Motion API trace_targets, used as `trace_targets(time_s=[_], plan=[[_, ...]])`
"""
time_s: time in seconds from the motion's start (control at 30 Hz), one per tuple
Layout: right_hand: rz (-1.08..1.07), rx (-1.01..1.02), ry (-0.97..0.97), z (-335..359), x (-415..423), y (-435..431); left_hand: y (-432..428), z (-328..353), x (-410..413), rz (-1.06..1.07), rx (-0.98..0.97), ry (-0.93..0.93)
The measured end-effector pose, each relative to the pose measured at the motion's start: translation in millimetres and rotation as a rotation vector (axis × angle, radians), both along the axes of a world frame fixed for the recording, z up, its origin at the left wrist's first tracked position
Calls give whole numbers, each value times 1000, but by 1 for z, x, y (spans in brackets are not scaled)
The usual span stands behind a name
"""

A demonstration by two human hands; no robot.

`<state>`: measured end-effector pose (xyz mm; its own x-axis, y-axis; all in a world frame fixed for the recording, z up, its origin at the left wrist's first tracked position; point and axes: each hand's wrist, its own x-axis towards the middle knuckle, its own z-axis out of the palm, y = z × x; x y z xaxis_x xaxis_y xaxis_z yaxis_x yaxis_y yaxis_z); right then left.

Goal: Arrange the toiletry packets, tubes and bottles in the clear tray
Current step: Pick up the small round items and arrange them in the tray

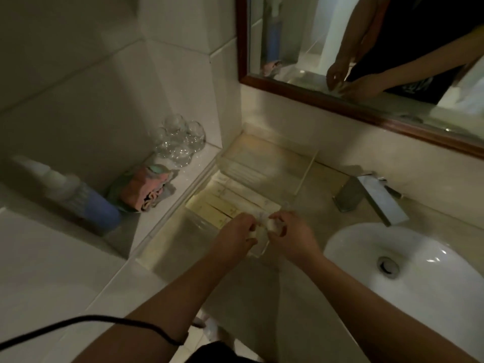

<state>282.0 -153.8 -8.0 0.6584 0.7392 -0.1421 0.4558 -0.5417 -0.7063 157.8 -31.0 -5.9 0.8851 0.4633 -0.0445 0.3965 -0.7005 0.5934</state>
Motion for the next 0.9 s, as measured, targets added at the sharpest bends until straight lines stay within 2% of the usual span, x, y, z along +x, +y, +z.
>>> trace_targets(time_s=[0.2, 0.43, 0.53, 0.7, 0.9], plan=[[17, -77, -42, -5, 12, 12, 1, -14, 9, -165, -7, 128], [50, -104, -24, -14, 17, 23, 6, -18, 2, -220, -17, 106], [41, -93, -20, -15, 19, 24, 3, -19, -5, -169, -66, 52], [55, -68, -13, -15, 20, 21, -5, -16, -6, -84, -115, 86], [135, -104, -24, -12, 24, 19, -6, -12, 4, -111, -48, 135]])
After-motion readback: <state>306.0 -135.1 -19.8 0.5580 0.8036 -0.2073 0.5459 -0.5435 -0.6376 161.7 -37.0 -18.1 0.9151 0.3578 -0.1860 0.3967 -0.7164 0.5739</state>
